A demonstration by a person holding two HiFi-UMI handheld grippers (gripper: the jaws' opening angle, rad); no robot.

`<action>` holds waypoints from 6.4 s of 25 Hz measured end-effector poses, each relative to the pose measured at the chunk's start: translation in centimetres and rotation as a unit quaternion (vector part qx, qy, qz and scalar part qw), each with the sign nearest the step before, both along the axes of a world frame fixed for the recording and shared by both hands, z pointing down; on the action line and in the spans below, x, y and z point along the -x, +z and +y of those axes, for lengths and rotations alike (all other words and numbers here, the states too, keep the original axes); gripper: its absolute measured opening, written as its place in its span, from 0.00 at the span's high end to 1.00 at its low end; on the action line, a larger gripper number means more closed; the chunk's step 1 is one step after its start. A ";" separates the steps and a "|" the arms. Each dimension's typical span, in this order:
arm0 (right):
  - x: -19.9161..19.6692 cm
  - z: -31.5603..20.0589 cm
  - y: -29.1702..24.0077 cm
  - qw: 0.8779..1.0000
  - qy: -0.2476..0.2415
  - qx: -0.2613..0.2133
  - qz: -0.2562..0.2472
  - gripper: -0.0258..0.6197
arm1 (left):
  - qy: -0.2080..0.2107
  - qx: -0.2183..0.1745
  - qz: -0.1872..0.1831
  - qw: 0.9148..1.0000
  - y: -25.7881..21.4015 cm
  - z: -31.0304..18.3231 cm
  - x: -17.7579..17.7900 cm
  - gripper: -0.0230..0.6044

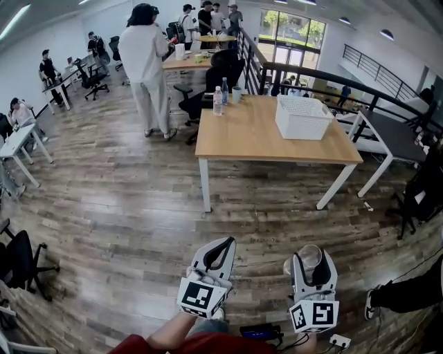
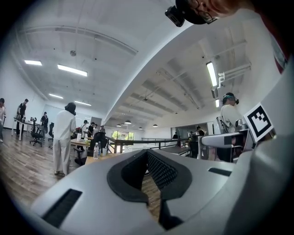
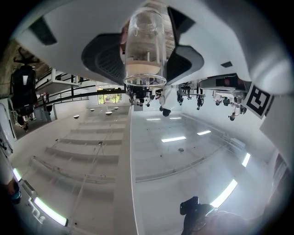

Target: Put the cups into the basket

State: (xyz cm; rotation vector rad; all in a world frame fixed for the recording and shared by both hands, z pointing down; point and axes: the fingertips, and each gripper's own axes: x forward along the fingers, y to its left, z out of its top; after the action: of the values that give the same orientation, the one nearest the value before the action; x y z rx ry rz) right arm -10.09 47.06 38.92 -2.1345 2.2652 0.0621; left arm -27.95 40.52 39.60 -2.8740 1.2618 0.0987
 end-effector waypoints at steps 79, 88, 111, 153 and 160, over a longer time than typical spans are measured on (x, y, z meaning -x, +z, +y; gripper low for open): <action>-20.3 -43.0 -0.1 1.000 0.014 0.005 0.007 0.53 | 0.021 0.005 0.014 1.000 0.1 -44.2 -22.4 0.95; -19.6 -48.0 -0.8 1.000 0.025 0.003 0.010 0.53 | 0.032 0.007 0.018 0.999 -0.2 -49.2 -21.8 0.95; -28.0 -56.3 -1.5 1.000 0.014 -0.013 -0.001 0.53 | 0.036 0.002 0.013 0.999 -1.3 -57.0 -30.9 0.95; -35.0 -74.2 -3.9 0.997 -0.052 -0.005 0.061 0.53 | 0.013 0.013 0.029 0.999 -1.8 -72.0 -38.1 0.95; -33.5 -77.6 -4.0 0.995 -0.070 -0.001 0.075 0.53 | 0.022 0.019 0.034 0.999 -1.4 -73.9 -36.6 0.95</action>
State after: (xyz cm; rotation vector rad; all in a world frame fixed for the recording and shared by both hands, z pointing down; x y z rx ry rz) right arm 23.39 -30.57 34.88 -2.0268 2.4890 0.2290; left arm 8.61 -33.34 38.23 -2.9563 1.2236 0.1770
